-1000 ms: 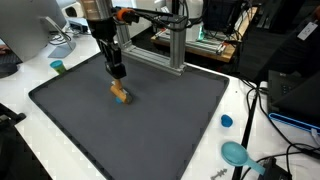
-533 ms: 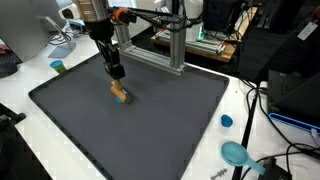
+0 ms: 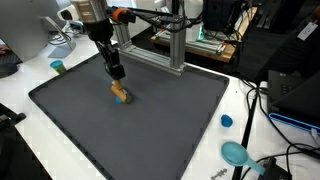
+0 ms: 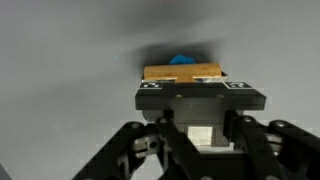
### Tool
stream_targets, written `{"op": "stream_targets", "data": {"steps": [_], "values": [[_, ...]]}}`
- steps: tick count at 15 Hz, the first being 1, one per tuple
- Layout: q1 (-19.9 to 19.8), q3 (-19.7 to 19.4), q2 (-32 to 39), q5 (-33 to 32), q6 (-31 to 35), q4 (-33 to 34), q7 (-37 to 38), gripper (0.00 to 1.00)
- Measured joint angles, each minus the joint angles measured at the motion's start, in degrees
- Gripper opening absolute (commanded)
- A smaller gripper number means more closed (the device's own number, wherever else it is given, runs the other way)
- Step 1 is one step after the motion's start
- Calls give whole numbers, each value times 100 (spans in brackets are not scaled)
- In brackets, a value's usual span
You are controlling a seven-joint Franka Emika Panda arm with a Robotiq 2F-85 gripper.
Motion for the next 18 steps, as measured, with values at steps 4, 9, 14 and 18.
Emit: {"op": "stream_targets", "data": {"steps": [4,9,14,18], "values": [[13,-10,31,-12,-57,52,77,22],[158,-77,73,-172,-210,139,465,22],[178,-72,172,-178,-489,332,437,22],[133,-48,240,-123,-655,457,268,22]]}}
